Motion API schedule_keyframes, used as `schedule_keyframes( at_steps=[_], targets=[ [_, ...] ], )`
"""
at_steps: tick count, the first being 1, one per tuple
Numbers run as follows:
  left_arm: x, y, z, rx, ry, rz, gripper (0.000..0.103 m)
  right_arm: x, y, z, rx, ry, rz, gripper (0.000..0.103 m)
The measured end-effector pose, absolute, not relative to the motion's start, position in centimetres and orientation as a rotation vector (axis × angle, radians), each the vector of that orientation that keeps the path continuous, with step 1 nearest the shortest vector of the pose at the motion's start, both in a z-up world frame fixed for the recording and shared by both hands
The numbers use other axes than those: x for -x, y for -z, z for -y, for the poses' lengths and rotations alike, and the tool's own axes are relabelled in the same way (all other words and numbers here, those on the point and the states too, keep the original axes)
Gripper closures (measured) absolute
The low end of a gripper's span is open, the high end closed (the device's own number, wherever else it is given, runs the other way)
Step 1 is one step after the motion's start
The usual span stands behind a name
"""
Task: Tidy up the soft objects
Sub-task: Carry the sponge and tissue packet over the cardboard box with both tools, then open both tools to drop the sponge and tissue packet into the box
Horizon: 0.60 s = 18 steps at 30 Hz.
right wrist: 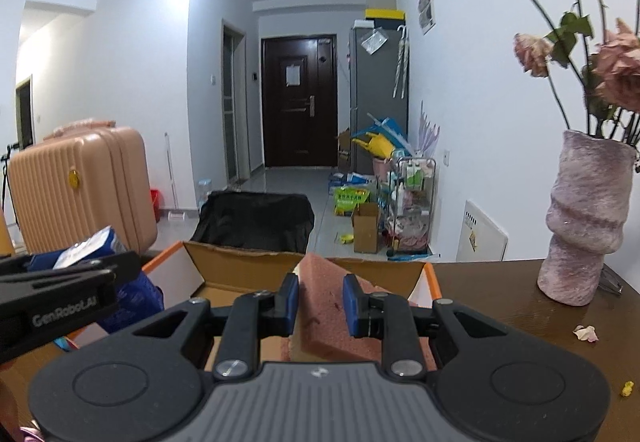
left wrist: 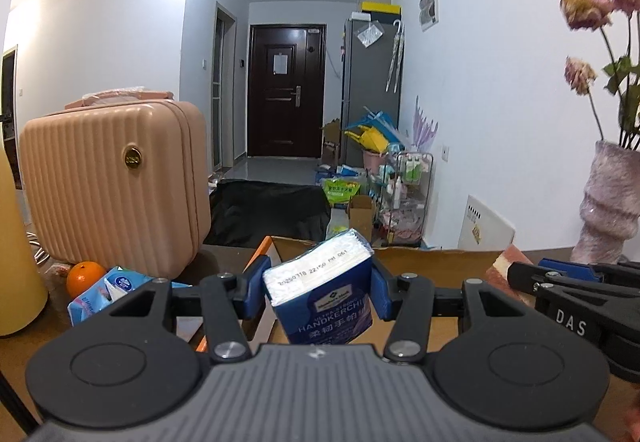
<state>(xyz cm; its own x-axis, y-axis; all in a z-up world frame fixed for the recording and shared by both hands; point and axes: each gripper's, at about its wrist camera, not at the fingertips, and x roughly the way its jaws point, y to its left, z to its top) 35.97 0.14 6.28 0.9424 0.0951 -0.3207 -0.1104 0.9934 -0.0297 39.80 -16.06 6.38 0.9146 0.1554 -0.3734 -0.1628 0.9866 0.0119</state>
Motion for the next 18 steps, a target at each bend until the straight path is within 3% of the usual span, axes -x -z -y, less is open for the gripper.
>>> schedule_keyframes(
  at_steps=[10,12,13,14,15,17,18],
  targets=[
    [-38.7,-5.0,-0.4,0.011,-0.098,-0.375,0.048,-41.9,-5.0,15.3,0.069,-0.175,-0.457,0.079],
    [-38.9,-4.8,-0.5,0.013,-0.096,-0.392,0.044,-42.1,-4.7,15.3,0.068,-0.165,-0.479,0.079],
    [-39.0,-4.6,-0.6,0.024,-0.094,-0.403,0.035,-42.1,-4.6,15.3,0.066,-0.156,-0.487,0.078],
    [-39.1,-4.6,-0.8,0.031,-0.093,-0.409,0.023,-42.2,-4.5,15.4,0.064,-0.151,-0.494,0.070],
    [-39.1,-4.6,-1.0,0.038,-0.096,-0.412,0.018,-42.2,-4.5,15.5,0.061,-0.146,-0.501,0.063],
    [-39.1,-4.6,-1.2,0.047,-0.126,-0.407,0.006,-42.3,-4.4,15.6,0.062,-0.126,-0.509,0.035],
    [-39.0,-4.7,-1.3,0.046,-0.135,-0.398,0.000,-42.3,-4.2,15.6,0.064,-0.116,-0.510,0.028]
  ],
)
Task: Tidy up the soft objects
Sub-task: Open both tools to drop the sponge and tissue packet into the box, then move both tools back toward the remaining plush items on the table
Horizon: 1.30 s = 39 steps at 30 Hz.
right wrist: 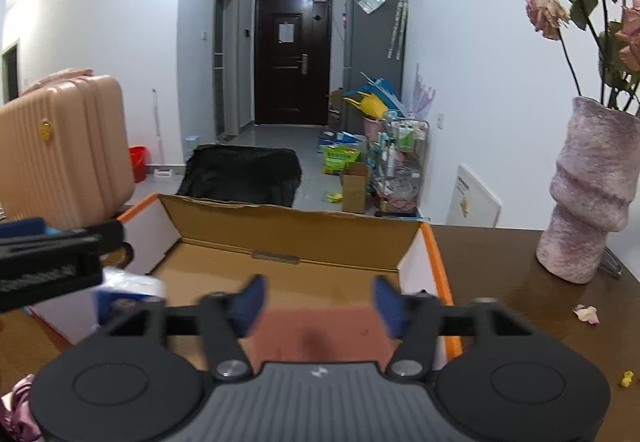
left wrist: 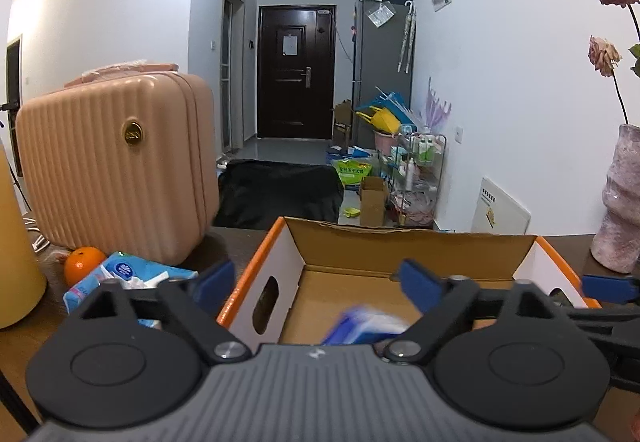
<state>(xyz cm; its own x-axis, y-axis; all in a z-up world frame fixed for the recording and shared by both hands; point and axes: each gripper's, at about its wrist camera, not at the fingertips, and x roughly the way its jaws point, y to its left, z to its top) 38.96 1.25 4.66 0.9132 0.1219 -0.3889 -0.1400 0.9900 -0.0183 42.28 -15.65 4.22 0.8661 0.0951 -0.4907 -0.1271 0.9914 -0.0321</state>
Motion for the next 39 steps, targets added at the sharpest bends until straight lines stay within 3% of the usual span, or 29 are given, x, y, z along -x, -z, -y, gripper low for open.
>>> schedule_keyframes(
  at_steps=[2,4,20,39],
  targets=[
    [-38.8,-4.7,-1.4,0.046,-0.144,-0.391,0.000,-42.3,-4.1,15.7,0.063,-0.100,-0.515,0.004],
    [-38.7,-4.8,-1.5,0.052,-0.158,-0.384,0.000,-42.4,-4.1,15.9,0.058,-0.089,-0.517,0.000],
    [-37.6,-4.9,-1.8,0.070,-0.167,-0.390,0.000,-41.8,-4.0,16.7,0.069,-0.074,-0.539,0.000],
    [-31.1,-5.1,-2.3,0.056,-0.147,-0.354,0.000,-33.7,-3.9,17.5,0.107,-0.126,-0.460,0.000]
  ],
)
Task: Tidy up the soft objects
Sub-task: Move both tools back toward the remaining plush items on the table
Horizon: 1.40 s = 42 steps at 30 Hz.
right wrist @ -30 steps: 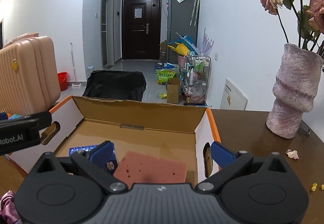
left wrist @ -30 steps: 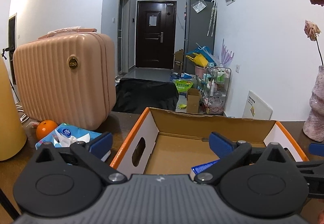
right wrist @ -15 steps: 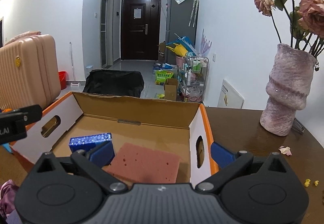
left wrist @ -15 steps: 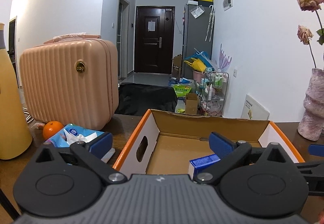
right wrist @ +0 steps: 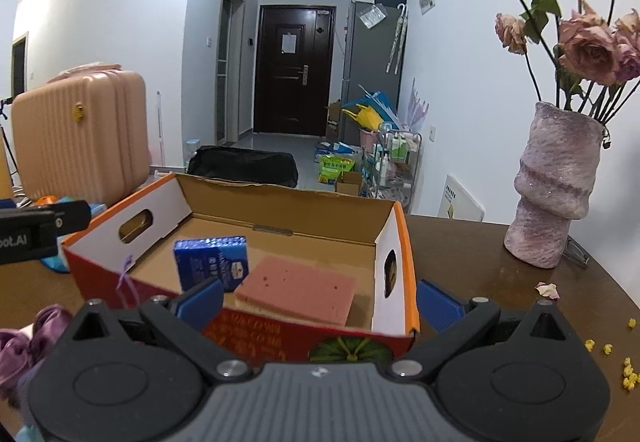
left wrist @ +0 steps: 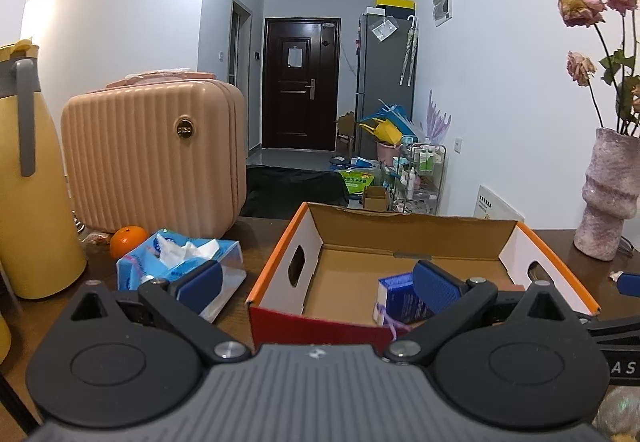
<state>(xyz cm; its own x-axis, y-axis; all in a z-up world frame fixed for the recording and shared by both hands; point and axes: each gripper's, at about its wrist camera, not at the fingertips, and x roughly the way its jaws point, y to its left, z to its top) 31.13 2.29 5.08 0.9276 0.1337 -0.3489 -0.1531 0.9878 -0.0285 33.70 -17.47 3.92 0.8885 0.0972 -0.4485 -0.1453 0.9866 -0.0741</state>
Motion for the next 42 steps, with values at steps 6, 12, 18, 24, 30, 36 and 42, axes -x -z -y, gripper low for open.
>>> schedule_keyframes(
  at_steps=[6,12,18,24,30,36,42],
  targets=[
    [-28.6,-4.8,-2.5,0.046,-0.143,-0.349,0.000,-30.6,-3.6,17.9,0.113,-0.151,-0.430,0.000],
    [-26.0,-4.4,-2.7,0.037,-0.131,-0.342,0.000,-27.7,-3.1,18.4,0.127,-0.157,-0.412,0.000],
    [-23.9,-4.2,-2.5,0.033,-0.116,-0.346,0.000,-25.3,-3.1,19.1,0.120,-0.155,-0.399,0.000],
    [-21.6,-3.9,-2.7,0.038,-0.098,-0.348,0.000,-23.0,-2.8,19.7,0.115,-0.155,-0.393,0.000],
    [-19.7,-3.6,-2.9,0.049,-0.084,-0.360,0.000,-21.0,-2.2,20.3,0.109,-0.149,-0.401,0.000],
    [-17.9,-3.0,-3.2,0.052,-0.070,-0.386,0.000,-19.6,-1.6,21.0,0.084,-0.144,-0.419,0.000],
    [-16.2,-2.6,-3.8,0.059,-0.065,-0.402,0.000,-18.8,-0.8,20.9,0.074,-0.147,-0.438,0.000]
  ],
)
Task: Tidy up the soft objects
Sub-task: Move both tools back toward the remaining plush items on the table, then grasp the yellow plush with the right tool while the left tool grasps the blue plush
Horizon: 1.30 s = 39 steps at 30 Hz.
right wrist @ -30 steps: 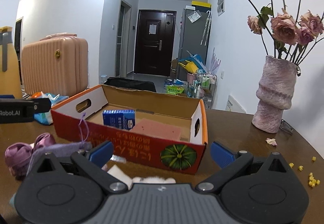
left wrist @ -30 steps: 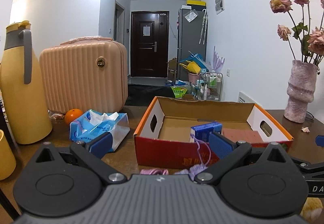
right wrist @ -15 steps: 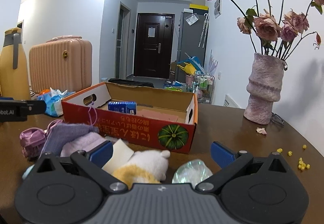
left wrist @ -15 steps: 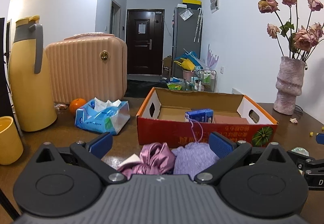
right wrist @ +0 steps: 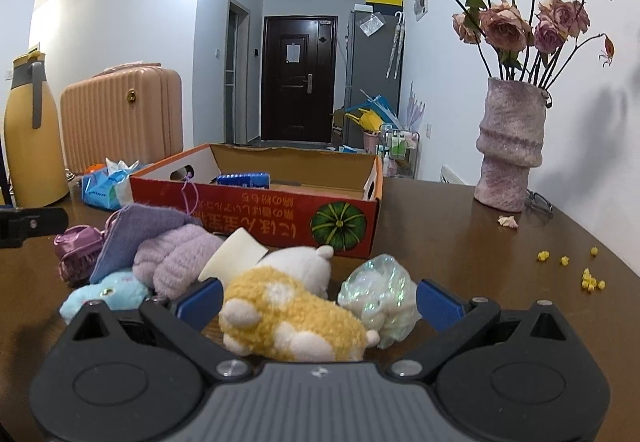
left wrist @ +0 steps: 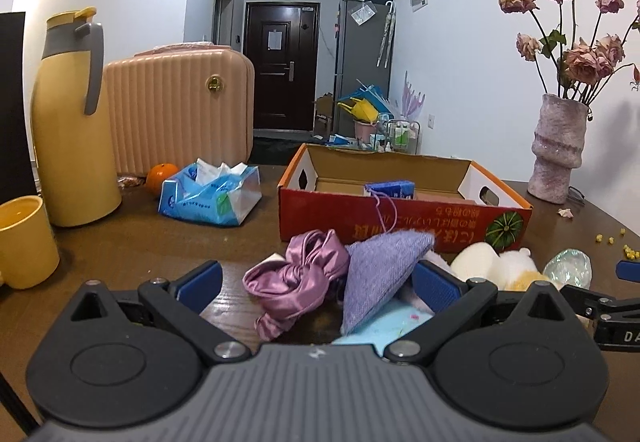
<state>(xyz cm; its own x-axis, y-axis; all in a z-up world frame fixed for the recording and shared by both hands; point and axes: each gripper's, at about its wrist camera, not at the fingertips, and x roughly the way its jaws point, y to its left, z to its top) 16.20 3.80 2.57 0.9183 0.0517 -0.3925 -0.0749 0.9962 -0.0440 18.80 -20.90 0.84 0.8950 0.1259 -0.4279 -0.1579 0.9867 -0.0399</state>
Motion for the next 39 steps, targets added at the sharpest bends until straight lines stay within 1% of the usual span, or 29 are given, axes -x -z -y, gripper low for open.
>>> schedule_keyframes(
  at_steps=[6,17,26,27,29,35,39],
  targets=[
    [-15.5,-2.6,-4.4,0.074,-0.070,-0.403,0.000,-19.3,-0.2,20.2,0.056,-0.146,-0.478,0.000],
    [-15.9,-2.4,-5.1,0.098,-0.064,-0.428,0.000,-23.3,1.1,19.3,-0.035,-0.105,-0.574,0.000],
    [-16.4,-2.0,-6.1,0.096,-0.080,-0.450,0.000,-25.9,2.9,19.3,-0.082,-0.118,-0.685,0.000],
    [-16.5,-2.0,-6.2,0.098,-0.083,-0.453,0.000,-26.0,3.0,19.4,-0.093,-0.125,-0.692,0.001],
    [-16.6,-1.9,-6.3,0.103,-0.086,-0.459,0.000,-25.9,3.0,19.7,-0.120,-0.147,-0.694,0.010],
    [-16.7,-1.8,-6.2,0.099,-0.086,-0.466,0.000,-24.9,2.8,19.3,-0.086,-0.153,-0.656,0.019],
    [-16.8,-1.7,-6.1,0.100,-0.083,-0.473,0.000,-24.0,2.2,18.9,-0.052,-0.158,-0.606,0.022]
  ],
)
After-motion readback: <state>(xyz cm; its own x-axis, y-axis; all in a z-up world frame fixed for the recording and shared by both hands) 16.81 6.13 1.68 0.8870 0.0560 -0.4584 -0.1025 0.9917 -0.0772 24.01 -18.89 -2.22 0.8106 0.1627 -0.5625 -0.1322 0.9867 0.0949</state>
